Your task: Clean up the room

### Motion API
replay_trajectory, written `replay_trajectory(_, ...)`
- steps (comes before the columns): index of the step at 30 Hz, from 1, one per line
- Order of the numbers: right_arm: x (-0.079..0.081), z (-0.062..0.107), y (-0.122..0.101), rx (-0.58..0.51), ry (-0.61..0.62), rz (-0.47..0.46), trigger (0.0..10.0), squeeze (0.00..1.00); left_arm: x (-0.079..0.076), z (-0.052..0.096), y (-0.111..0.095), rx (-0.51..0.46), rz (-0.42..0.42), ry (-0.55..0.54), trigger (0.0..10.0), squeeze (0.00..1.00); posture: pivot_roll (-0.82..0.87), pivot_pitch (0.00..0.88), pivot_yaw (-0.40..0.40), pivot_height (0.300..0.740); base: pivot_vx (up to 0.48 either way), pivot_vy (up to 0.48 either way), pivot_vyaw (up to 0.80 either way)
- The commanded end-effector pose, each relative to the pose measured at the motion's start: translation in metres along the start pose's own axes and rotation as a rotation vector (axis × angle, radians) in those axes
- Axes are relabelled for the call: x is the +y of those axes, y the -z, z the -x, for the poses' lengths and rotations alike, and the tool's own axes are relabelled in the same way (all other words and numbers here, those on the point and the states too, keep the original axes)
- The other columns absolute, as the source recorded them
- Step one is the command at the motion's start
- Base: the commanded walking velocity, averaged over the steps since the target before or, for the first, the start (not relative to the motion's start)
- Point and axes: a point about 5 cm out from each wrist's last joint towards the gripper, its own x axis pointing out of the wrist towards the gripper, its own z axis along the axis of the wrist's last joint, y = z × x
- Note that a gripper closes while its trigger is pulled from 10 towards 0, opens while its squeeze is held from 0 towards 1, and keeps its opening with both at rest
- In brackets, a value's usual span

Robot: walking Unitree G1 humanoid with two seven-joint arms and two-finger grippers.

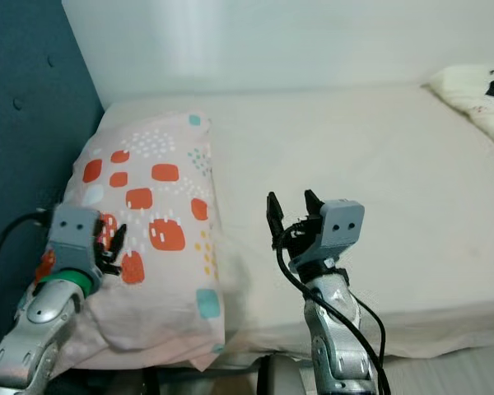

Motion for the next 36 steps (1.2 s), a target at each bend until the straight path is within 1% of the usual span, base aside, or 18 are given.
replay_trajectory(1,0.002,-0.002,0.002,0.004,-0.012,0.019,10.0,0.0,0.002,-0.002,0.002,-0.01,-0.002,-0.026,10.0,0.0,-0.11,0.032,0.078,0.617,0.0,0.0,0.0)
replay_trajectory(5,0.004,-0.003,0.001,-0.004,-0.008,0.03,10.0,0.0,-0.002,-0.007,-0.002,-0.044,-0.011,-0.052,10.0,0.0,-0.11,0.022,0.079,0.622,0.0,0.0,0.0)
replay_trajectory(7,0.004,-0.005,0.002,-0.007,0.003,0.033,10.0,0.0,-0.004,-0.013,-0.011,-0.093,-0.022,-0.064,10.0,0.0,-0.11,0.012,0.078,0.632,0.0,0.0,0.0)
replay_trajectory(9,0.004,-0.005,0.002,-0.007,0.003,0.033,10.0,0.0,-0.004,-0.013,-0.011,-0.093,-0.022,-0.064,10.0,0.0,-0.11,0.012,0.078,0.632,0.0,0.0,0.0)
replay_trajectory(10,0.004,-0.006,0.003,-0.006,0.008,0.031,10.0,0.0,-0.005,-0.016,-0.016,-0.114,-0.027,-0.065,10.0,0.0,-0.11,0.01,0.079,0.637,0.0,0.0,0.0)
replay_trajectory(12,0.002,-0.006,0.005,-0.002,0.014,0.028,10.0,0.0,-0.007,-0.02,-0.025,-0.147,-0.029,-0.051,10.0,0.0,-0.11,0.006,0.078,0.647,0.0,0.0,0.0)
replay_trajectory(13,0.001,-0.005,0.006,0.002,0.017,0.027,10.0,0.0,-0.009,-0.021,-0.028,-0.146,-0.011,-0.023,10.0,0.0,-0.11,0.005,0.078,0.652,0.0,0.0,0.0)
replay_trajectory(14,0.001,-0.005,0.007,0.005,0.019,0.027,10.0,0.0,-0.011,-0.021,-0.03,-0.144,0.002,-0.003,10.0,0.0,-0.11,0.003,0.08,0.657,0.0,0.0,0.0)
replay_trajectory(15,0.001,-0.005,0.007,0.005,0.019,0.027,10.0,0.0,-0.011,-0.021,-0.03,-0.144,0.002,-0.003,10.0,0.0,-0.11,0.003,0.08,0.657,0.0,0.0,0.0)
replay_trajectory(18,-0.003,-0.003,0.012,0.016,0.034,0.027,10.0,0.0,-0.017,-0.019,-0.034,-0.161,0.0,0.054,10.0,0.0,-0.11,0.003,0.087,0.672,0.0,0.0,0.0)
replay_trajectory(24,-0.003,0.001,0.015,0.025,0.044,0.029,10.0,0.0,-0.025,-0.018,-0.027,-0.152,-0.013,0.087,10.0,0.0,-0.12,0.001,0.097,0.692,0.0,0.0,0.0)
replay_trajectory(25,-0.004,0.003,0.018,0.035,0.049,0.029,10.0,0.0,-0.03,-0.017,-0.021,-0.14,-0.024,0.111,10.0,0.0,-0.12,0.0,0.098,0.702,0.0,0.0,0.0)
replay_trajectory(28,-0.004,0.004,0.019,0.038,0.052,0.03,10.0,0.0,-0.032,-0.017,-0.019,-0.134,-0.03,0.127,10.0,0.0,-0.12,0.0,0.099,0.707,0.0,0.0,0.0)
replay_trajectory(31,-0.006,0.004,0.022,0.045,0.056,0.033,10.0,0.0,-0.037,-0.015,-0.014,-0.121,-0.041,0.164,10.0,0.0,-0.13,0.0,0.1,0.722,0.0,0.0,0.0)
replay_trajectory(36,-0.01,0.006,0.026,0.058,0.064,0.041,10.0,0.0,-0.041,-0.014,-0.008,-0.094,-0.018,0.193,10.0,0.0,-0.15,0.0,0.108,0.74,0.0,0.0,0.0)
